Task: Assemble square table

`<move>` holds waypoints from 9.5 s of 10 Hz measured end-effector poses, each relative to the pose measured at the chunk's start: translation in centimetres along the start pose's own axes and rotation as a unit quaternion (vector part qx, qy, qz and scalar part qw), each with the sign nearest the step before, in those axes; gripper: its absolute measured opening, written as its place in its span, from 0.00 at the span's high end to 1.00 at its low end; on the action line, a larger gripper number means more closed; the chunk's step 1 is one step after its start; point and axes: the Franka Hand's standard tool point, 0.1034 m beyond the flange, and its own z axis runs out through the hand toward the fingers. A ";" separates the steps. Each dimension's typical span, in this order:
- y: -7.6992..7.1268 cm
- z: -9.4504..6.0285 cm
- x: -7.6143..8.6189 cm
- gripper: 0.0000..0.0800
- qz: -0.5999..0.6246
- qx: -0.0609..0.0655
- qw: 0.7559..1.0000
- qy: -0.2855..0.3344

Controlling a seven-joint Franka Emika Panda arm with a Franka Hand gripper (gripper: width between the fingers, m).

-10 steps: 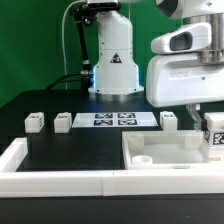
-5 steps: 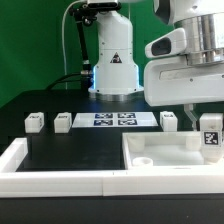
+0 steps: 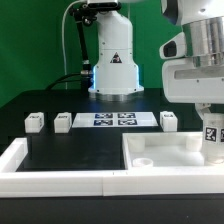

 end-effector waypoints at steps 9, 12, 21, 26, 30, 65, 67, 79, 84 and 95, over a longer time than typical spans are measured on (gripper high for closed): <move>-0.4 -0.1 -0.1 0.19 -0.307 -0.023 0.951 -0.031; -0.8 -0.1 0.6 0.19 -0.462 -0.049 0.885 -0.036; -0.3 -0.2 2.1 0.53 -0.641 -0.056 0.765 -0.033; -0.3 -0.2 2.1 0.64 -0.617 -0.056 0.785 -0.032; -0.2 -0.1 1.9 0.64 -0.434 -0.051 0.899 -0.012; -1.1 -1.0 1.8 0.64 -0.540 -0.073 0.838 -0.026; -0.9 -0.9 2.0 0.64 -0.425 -0.056 0.903 -0.011; -1.0 -0.7 1.3 0.43 -0.015 -0.063 0.998 0.023; -1.2 -0.8 1.4 0.19 -0.231 -0.061 0.971 0.015; -1.1 -1.0 2.2 0.19 -0.651 -0.080 0.755 -0.009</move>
Offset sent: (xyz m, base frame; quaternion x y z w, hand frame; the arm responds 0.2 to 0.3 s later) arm 0.0073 -0.0026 0.0066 -0.0299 -0.0262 -0.0950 0.9947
